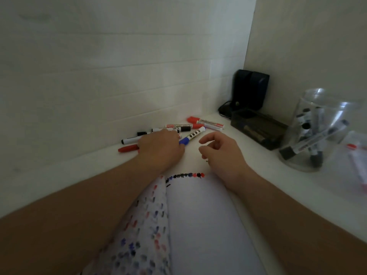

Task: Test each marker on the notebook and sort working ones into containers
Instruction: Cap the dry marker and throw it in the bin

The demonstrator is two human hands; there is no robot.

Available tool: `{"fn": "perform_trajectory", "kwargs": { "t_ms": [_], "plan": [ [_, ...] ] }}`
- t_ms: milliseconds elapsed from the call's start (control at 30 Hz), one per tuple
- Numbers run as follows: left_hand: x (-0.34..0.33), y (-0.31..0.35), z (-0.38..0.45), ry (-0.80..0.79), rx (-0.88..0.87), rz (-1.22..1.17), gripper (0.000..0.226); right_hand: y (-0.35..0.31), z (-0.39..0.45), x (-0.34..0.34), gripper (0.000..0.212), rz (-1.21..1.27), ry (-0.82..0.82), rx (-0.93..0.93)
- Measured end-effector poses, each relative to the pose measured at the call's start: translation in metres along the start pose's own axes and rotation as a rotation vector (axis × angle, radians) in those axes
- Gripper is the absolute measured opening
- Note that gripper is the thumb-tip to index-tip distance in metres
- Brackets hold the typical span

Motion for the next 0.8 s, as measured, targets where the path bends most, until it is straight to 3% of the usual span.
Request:
{"fn": "perform_trajectory", "kwargs": {
  "t_ms": [233, 367, 467, 533, 667, 800],
  "plan": [
    [0.007, 0.025, 0.006, 0.006, -0.084, 0.124, 0.04, 0.006, 0.004, 0.004, 0.018, 0.142, 0.019, -0.026],
    [0.032, 0.029, -0.015, 0.06, -0.146, -0.216, 0.038, -0.005, -0.003, 0.013, 0.012, 0.274, -0.032, -0.054],
    [0.056, 0.04, -0.049, 0.059, -0.415, -0.394, 0.033, -0.013, -0.011, 0.01, 0.033, 0.428, -0.195, -0.142],
    [0.06, 0.041, -0.07, 0.034, -0.533, -0.367, 0.027, -0.02, -0.016, 0.006, 0.024, 0.509, -0.273, -0.15],
    [0.061, 0.039, -0.084, 0.073, -0.535, -0.545, 0.006, -0.032, -0.025, -0.001, 0.023, 0.494, -0.245, -0.027],
    [0.058, 0.044, -0.085, 0.112, -0.524, -0.655, 0.015, -0.039, -0.029, -0.008, 0.024, 0.575, -0.236, 0.082]
  ]
}}
Point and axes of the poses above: each hand's wrist, its own z-axis towards the middle knuckle, its own x-axis out of the back of the hand, y = z × x, the point moved 8 cm from there along z, towards the middle knuckle, and after that the axes turned 6 degrees about -z, right-handed, at the moved point
